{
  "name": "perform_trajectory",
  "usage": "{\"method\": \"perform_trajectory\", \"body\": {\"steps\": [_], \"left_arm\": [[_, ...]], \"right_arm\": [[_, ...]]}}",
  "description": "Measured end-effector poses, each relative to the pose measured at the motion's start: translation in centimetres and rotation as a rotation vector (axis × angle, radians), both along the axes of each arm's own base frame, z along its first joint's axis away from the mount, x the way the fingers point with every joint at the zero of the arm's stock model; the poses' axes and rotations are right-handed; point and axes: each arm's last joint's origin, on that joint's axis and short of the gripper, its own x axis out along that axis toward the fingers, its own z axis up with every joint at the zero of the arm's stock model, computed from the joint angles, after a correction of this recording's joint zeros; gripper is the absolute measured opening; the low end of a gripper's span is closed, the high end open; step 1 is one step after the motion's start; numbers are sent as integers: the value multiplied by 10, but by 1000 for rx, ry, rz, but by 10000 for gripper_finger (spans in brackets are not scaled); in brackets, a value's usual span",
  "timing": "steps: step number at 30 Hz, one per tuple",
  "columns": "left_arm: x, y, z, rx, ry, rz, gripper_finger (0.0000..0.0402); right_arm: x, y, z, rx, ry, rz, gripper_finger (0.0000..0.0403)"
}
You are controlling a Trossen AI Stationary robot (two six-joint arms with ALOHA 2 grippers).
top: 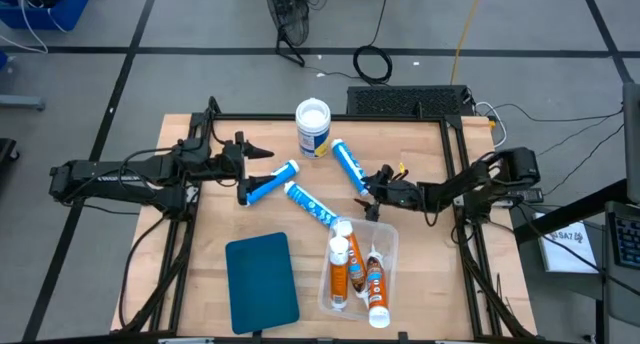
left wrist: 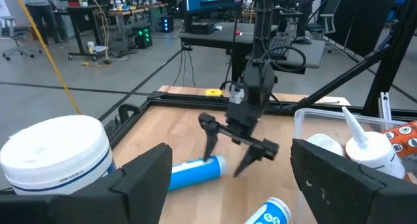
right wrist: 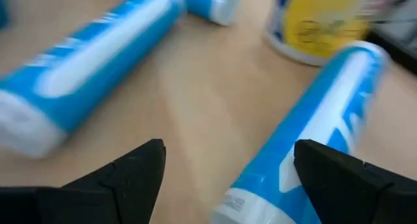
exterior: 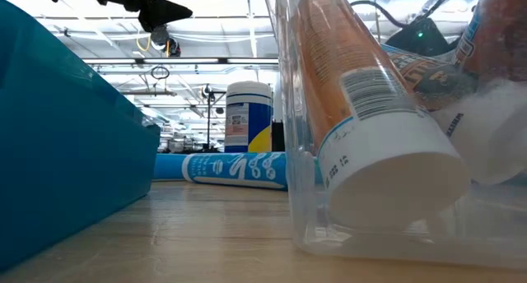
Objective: Pick & place silicon tubes, Sealant and Lysol wipes
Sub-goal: Put the right blue sealant into the blue bin
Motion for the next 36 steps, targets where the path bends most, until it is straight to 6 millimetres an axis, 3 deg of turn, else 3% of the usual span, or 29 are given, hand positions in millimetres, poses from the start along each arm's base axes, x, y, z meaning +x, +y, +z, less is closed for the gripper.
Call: {"method": "perform_trajectory", "body": {"steps": [13, 19, 30, 36], "left_arm": [[0, 0, 0, 4, 1, 0, 306], [0, 0, 0, 4, 1, -1, 306], [0, 0, -2, 3, 17, -1, 305], [0, 0, -2, 7, 18, -2, 306]], "right_arm": [[-11, -21, -10, -45, 150, -150, 320], [-14, -37, -10, 65, 116, -199, 320], [-8, -39, 0, 58, -15, -191, 320], [-11, -44, -4, 67, 28, -214, 320]]}}
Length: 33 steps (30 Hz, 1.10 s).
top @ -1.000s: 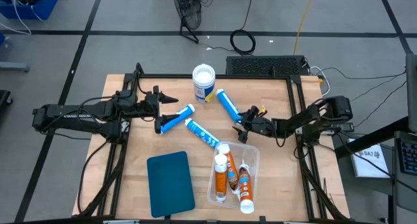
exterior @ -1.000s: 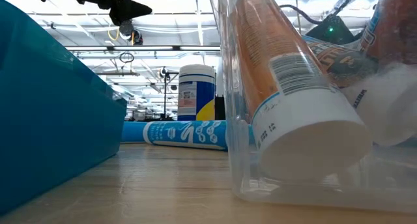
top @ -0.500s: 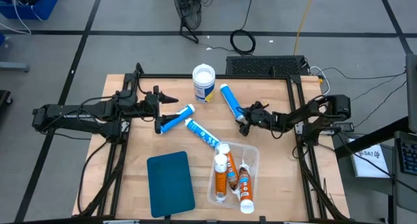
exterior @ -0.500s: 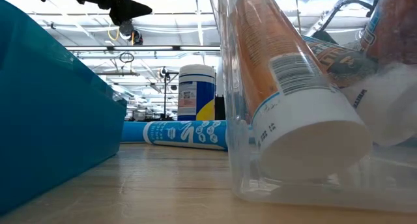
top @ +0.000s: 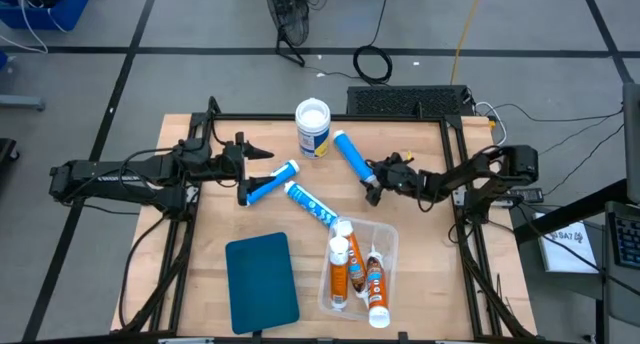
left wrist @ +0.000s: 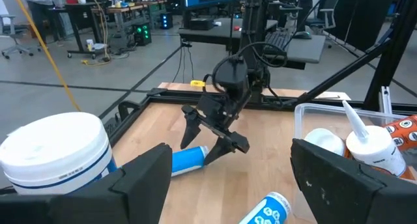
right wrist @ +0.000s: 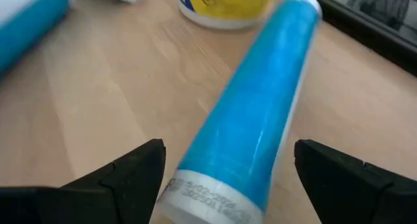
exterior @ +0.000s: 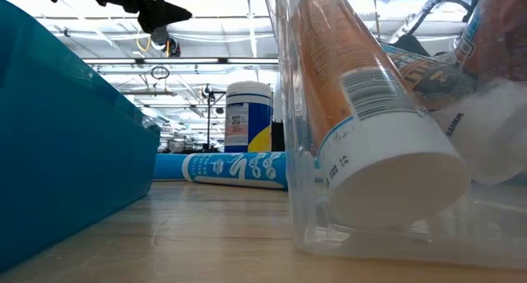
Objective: Pick & place silicon tubes, Sealant and Lysol wipes
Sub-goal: Put the right blue sealant into the blue bin
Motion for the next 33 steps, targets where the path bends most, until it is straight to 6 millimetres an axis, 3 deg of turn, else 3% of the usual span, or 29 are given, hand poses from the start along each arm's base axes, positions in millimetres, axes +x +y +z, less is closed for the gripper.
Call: {"method": "perform_trajectory", "body": {"steps": [16, 21, 27, 33], "left_arm": [[0, 0, 0, 0, 1, 0, 306], [0, 0, 0, 0, 1, 0, 306], [0, 0, 0, -5, 1, 1, 306], [0, 0, 0, -6, 3, 0, 306]], "right_arm": [[3, -5, -23, -7, 39, -8, 314], [4, -5, -28, -9, 28, -8, 281], [4, -5, -29, 0, 28, -8, 207], [5, -5, -28, -2, 25, -9, 202]]}}
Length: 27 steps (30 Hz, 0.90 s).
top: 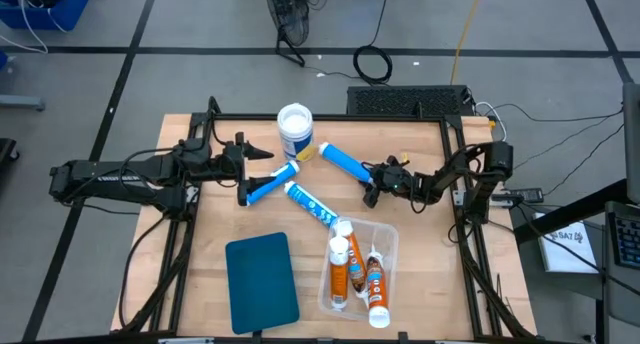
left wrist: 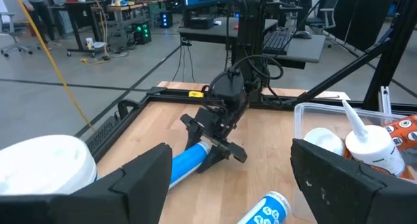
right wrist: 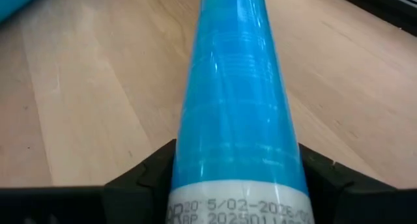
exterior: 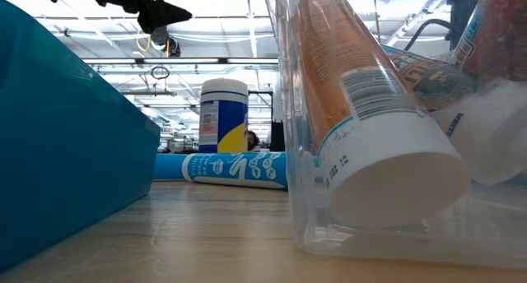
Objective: Pick & place silicon tubes, Sealant and Lysol wipes
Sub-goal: Put the right blue sealant into the blue bin
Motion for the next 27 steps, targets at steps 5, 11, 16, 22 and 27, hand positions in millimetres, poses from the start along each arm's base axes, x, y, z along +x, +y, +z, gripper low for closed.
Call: {"method": "perform_trajectory", "body": {"steps": [5, 11, 16, 22, 27], "left_arm": [[0, 0, 0, -7, 0, 1, 306], [0, 0, 1, -24, -18, 3, 306], [0, 0, 3, -24, -39, 3, 306], [0, 0, 3, -12, -32, 9, 306], [0, 2, 2, -9, -24, 65, 306]], "right_arm": [[-1, 1, 7, -14, -10, 2, 202], [0, 11, 36, -113, -62, 5, 202], [-6, 25, 65, -215, -97, -20, 195], [-16, 45, 94, -320, -175, -3, 128], [-25, 54, 108, -371, -235, 18, 60]]}}
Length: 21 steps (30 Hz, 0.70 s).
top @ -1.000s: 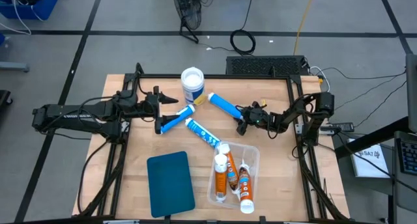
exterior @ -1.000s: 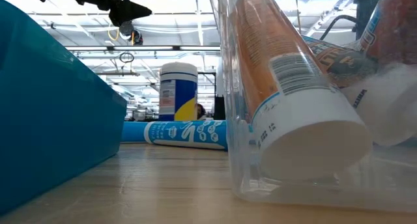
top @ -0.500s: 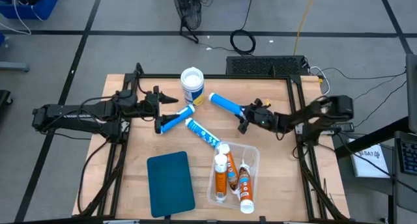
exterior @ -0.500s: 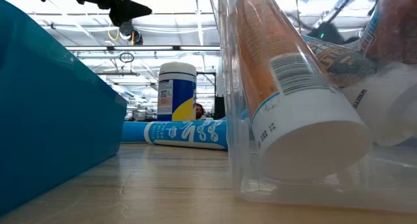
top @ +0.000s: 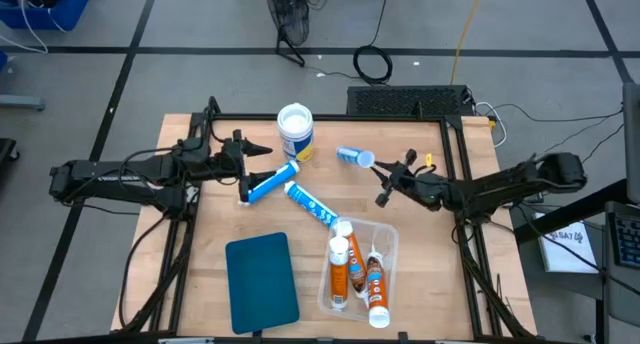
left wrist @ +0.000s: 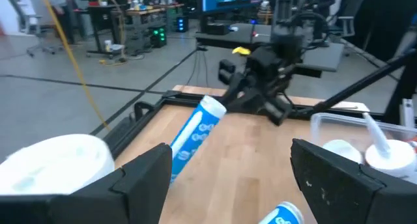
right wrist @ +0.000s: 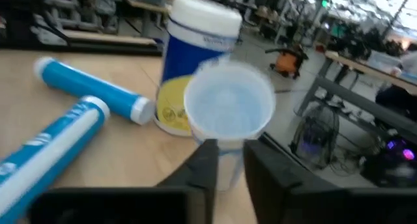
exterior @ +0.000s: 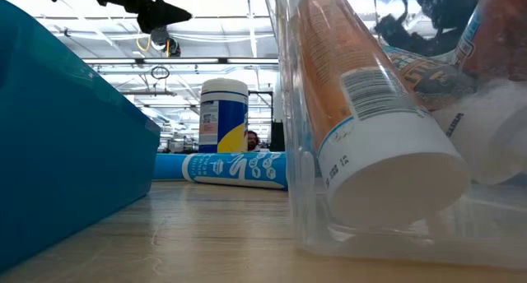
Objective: Pick & place silicon tubes, Sealant and Lysol wipes
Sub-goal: Put the right blue sealant into the blue bin
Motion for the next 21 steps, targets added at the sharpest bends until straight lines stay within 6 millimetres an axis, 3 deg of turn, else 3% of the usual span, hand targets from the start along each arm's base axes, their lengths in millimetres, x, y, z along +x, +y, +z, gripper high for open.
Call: {"method": "perform_trajectory", "body": {"steps": [3, 6, 13, 17, 21], "left_arm": [[1, 1, -1, -8, 6, 22, 306], [3, 1, -3, -12, 15, 23, 306], [15, 2, -14, -18, 77, 24, 306], [22, 3, -22, -23, 121, 27, 306], [30, 5, -28, -12, 147, 55, 306]], "right_arm": [[-2, 1, 1, -4, 7, 8, 12], [-3, 1, -3, -4, 51, 9, 9], [6, 3, 7, -66, 138, 79, 90], [30, -3, 42, 47, 358, 128, 146], [55, -23, 71, 234, 497, 163, 193]]}}
